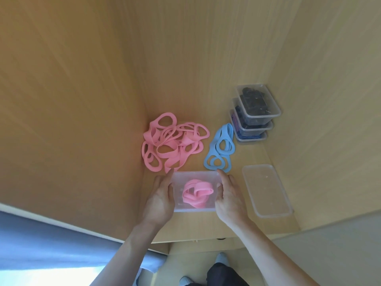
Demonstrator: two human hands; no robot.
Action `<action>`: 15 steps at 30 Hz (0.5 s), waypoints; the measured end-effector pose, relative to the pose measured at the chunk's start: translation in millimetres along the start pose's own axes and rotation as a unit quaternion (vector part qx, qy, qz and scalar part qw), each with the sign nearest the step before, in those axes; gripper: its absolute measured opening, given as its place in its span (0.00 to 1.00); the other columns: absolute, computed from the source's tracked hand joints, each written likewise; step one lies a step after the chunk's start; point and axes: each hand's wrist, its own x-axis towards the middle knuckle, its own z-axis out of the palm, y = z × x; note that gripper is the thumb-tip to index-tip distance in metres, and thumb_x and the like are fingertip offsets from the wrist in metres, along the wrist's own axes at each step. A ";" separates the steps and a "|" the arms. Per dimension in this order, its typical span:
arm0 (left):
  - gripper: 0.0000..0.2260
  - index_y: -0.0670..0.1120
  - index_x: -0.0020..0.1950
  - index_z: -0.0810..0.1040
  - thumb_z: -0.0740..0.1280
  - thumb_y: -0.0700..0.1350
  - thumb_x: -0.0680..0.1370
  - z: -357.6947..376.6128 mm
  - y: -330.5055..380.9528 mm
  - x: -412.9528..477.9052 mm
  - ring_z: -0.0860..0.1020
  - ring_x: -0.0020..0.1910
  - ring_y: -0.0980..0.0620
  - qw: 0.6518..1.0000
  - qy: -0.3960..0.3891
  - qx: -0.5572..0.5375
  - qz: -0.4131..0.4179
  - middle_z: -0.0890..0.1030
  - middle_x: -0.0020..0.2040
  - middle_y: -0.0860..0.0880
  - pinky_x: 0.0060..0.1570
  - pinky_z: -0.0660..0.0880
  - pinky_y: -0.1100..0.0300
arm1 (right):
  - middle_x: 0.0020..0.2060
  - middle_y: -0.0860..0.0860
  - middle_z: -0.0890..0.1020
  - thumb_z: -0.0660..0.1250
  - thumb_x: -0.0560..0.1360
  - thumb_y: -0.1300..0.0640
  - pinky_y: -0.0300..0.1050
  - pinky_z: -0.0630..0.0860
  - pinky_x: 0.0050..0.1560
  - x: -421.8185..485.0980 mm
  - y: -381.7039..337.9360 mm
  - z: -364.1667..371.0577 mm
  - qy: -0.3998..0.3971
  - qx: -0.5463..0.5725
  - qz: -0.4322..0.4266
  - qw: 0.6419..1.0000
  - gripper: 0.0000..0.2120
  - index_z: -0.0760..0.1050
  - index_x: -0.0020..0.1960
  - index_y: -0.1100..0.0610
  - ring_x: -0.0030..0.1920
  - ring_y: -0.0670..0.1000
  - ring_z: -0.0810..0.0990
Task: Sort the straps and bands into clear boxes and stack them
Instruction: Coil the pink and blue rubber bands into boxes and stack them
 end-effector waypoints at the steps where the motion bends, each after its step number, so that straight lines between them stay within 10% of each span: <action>1: 0.22 0.54 0.80 0.62 0.56 0.43 0.85 -0.1 -1.0 1.2 0.67 0.66 0.63 1.000 -0.006 -0.006 -0.004 0.66 0.72 0.57 0.59 0.64 0.68 | 0.68 0.47 0.70 0.53 0.85 0.59 0.41 0.68 0.65 0.4 0.4 0.1 -0.002 -0.004 0.000 1.000 0.23 0.60 0.79 0.52 0.68 0.48 0.69; 7: 0.22 0.58 0.79 0.61 0.55 0.44 0.86 0.1 -6.9 3.5 0.59 0.63 0.82 0.998 -0.024 -0.055 -0.014 0.63 0.70 0.67 0.60 0.58 0.80 | 0.81 0.47 0.54 0.59 0.79 0.65 0.49 0.56 0.79 6.2 -1.1 -3.5 -0.045 -0.148 -0.087 0.984 0.35 0.52 0.82 0.52 0.79 0.51 0.54; 15: 0.21 0.68 0.71 0.69 0.55 0.42 0.87 2.9 -1.5 0.5 0.61 0.73 0.72 0.964 -0.017 -0.258 -0.056 0.68 0.71 0.73 0.68 0.58 0.78 | 0.81 0.38 0.49 0.48 0.85 0.46 0.45 0.45 0.80 11.8 12.9 -1.8 -0.114 -0.105 -0.148 0.977 0.26 0.52 0.82 0.47 0.80 0.40 0.41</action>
